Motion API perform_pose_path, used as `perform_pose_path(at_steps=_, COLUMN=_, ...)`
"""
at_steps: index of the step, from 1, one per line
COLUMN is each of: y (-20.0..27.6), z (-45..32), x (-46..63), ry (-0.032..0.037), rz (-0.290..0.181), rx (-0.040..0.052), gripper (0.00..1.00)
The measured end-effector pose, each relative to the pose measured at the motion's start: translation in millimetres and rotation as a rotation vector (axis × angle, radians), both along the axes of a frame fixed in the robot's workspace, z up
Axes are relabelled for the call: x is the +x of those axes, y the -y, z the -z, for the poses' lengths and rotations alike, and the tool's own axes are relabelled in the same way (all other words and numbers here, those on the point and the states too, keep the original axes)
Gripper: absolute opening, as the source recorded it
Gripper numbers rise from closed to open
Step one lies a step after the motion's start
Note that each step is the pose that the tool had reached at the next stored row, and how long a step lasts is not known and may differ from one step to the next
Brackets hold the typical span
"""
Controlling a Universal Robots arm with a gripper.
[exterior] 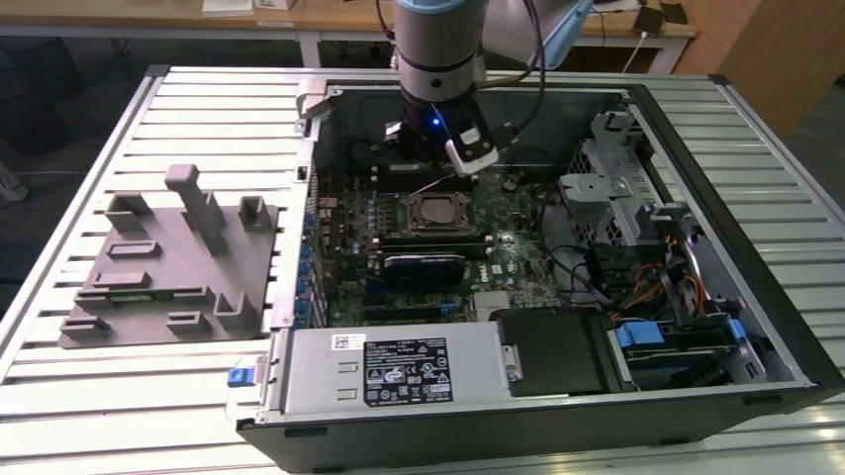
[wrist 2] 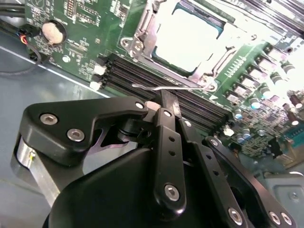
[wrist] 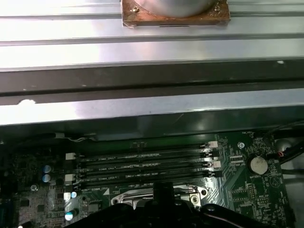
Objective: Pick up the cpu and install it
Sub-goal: 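Install the first cpu locking lever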
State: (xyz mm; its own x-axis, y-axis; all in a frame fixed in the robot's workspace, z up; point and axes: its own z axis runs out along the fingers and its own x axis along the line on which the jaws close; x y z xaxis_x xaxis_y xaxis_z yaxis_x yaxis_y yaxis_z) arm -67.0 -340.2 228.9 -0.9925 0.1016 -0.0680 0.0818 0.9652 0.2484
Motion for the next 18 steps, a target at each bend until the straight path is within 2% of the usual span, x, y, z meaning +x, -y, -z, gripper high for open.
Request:
perform_pose_path(at_steps=2, y=0.0, z=1.4, x=0.2, ry=0.0039, rz=0.0, rx=-0.0001, gripper=0.11)
perform_pose_path(at_steps=5, y=0.1, z=3.4, x=0.2, ry=0.0177, rz=0.0, rx=-0.0004, gripper=0.11)
perform_pose_path(at_steps=6, y=0.1, z=3.5, x=0.2, ry=0.0194, rz=0.0, rx=-0.0006, gripper=0.11)
perform_pose_path(at_steps=12, y=0.0, z=3.7, x=0.2, ry=0.0199, rz=0.003, rx=-0.0004, gripper=0.11)
perform_pose_path(at_steps=18, y=0.1, z=4.8, x=0.2, ry=0.0197, rz=0.077, rx=-0.0015, gripper=0.11)
